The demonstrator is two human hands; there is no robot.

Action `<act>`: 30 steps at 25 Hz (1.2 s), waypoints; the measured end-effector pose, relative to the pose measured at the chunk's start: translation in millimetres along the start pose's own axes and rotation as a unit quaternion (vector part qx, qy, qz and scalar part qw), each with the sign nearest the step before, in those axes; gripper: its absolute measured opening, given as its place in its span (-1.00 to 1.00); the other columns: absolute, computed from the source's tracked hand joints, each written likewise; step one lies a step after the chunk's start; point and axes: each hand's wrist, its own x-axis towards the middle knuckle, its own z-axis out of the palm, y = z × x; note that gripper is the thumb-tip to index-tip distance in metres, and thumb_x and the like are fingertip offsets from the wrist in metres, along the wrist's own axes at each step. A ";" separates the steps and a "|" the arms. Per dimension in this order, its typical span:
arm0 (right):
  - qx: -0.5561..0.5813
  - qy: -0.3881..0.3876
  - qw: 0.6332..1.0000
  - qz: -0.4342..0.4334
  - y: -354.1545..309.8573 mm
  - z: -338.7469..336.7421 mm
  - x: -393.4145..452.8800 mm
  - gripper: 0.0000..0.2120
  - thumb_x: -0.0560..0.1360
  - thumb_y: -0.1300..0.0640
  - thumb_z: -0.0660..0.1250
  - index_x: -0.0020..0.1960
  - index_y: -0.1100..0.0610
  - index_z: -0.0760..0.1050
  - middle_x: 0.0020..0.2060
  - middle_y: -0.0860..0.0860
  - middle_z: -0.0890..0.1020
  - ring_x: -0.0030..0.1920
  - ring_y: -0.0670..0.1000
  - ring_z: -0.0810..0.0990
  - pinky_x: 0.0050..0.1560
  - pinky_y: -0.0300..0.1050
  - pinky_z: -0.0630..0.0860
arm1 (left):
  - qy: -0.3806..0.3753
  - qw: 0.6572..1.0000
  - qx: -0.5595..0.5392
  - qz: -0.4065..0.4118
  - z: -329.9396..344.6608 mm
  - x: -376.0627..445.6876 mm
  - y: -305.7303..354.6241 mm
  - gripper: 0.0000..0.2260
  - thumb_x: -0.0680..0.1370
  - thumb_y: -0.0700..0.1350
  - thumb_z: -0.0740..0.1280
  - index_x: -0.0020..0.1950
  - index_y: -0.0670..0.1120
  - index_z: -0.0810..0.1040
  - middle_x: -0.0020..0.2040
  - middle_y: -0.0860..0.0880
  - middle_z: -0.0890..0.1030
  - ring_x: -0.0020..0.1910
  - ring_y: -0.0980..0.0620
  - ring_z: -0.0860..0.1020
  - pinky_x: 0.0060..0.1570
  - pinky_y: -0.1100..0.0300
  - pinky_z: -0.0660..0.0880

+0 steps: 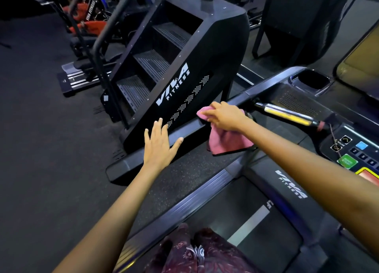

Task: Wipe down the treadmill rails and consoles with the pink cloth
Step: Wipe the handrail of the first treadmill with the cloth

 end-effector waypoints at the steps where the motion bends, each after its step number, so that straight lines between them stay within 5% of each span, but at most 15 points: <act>1: 0.003 -0.003 1.000 0.026 -4.5 -3.0 3.1 -0.69 0.60 0.00 0.11 0.31 -0.04 0.41 0.16 0.11 0.41 0.12 0.16 0.41 -0.01 0.03 0.39 | 0.003 1.000 0.009 -0.010 -1.3 -5.8 -5.2 -0.36 0.57 0.22 0.08 0.47 -0.20 0.18 0.54 -0.10 0.05 0.53 -0.02 -0.04 0.46 -0.04 -0.15; 3: 0.003 0.002 0.999 0.039 -27.7 -7.5 12.4 -0.70 0.60 0.01 0.10 0.28 -0.01 0.43 0.14 0.11 0.42 0.13 0.17 0.41 -0.02 0.01 0.37 | 0.008 0.999 0.020 -0.032 -3.3 -17.4 -14.2 -0.36 0.56 0.23 0.08 0.47 -0.20 0.19 0.54 -0.10 0.06 0.53 -0.03 -0.03 0.46 -0.05 -0.14; 8: 0.003 0.001 0.994 -0.106 -76.8 -2.8 12.1 -0.70 0.60 0.01 0.10 0.28 0.04 0.42 0.10 0.10 0.43 0.08 0.15 0.42 -0.04 -0.02 0.35 | 0.007 0.996 0.057 -0.062 -11.6 -43.4 -34.7 -0.33 0.55 0.24 0.10 0.48 -0.21 0.17 0.53 -0.12 0.08 0.52 -0.05 0.01 0.45 -0.06 -0.05; 15: -0.043 -0.016 0.996 -0.074 -100.4 -13.5 21.2 -0.67 0.61 -0.02 0.08 0.34 -0.04 0.40 0.18 0.08 0.43 0.17 0.15 0.40 -0.04 0.00 0.38 | -0.004 0.993 0.098 -0.061 -18.5 -69.9 -54.4 -0.36 0.57 0.21 0.09 0.50 -0.17 0.13 0.51 -0.10 0.15 0.50 -0.06 0.10 0.45 -0.05 -0.01; 21: -0.049 0.002 0.962 -0.267 -94.7 -9.8 5.5 -0.63 0.56 0.07 0.20 0.36 -0.03 0.41 0.13 0.11 0.48 -0.01 0.18 0.42 -0.16 0.03 0.44 | 0.030 0.997 0.024 -0.072 -28.8 -78.4 -77.2 -0.44 0.58 0.20 0.10 0.40 -0.19 0.34 0.32 -0.12 0.46 0.30 -0.10 0.41 0.32 0.04 0.26; 26: -0.072 -0.061 0.979 -0.180 -79.2 -28.4 28.0 -0.60 0.55 0.05 0.19 0.38 -0.12 0.36 0.20 0.02 0.46 0.09 0.13 0.42 -0.03 -0.01 0.41 | 0.032 0.998 -0.011 -0.048 -26.9 -79.7 -91.3 -0.33 0.52 0.26 -0.04 0.33 -0.23 0.41 0.19 -0.15 0.55 0.15 -0.14 0.51 0.17 0.00 0.37; 30: -0.039 -0.046 0.969 -0.242 -132.3 -21.7 30.7 -0.60 0.54 0.05 0.19 0.37 -0.10 0.36 0.18 0.01 0.47 0.11 0.11 0.42 -0.11 -0.06 0.35 | 0.072 0.995 -0.035 -0.063 -21.1 -81.8 -89.9 -0.44 0.54 0.19 0.07 0.26 -0.23 0.47 0.13 -0.12 0.59 0.09 -0.12 0.54 0.13 0.01 0.39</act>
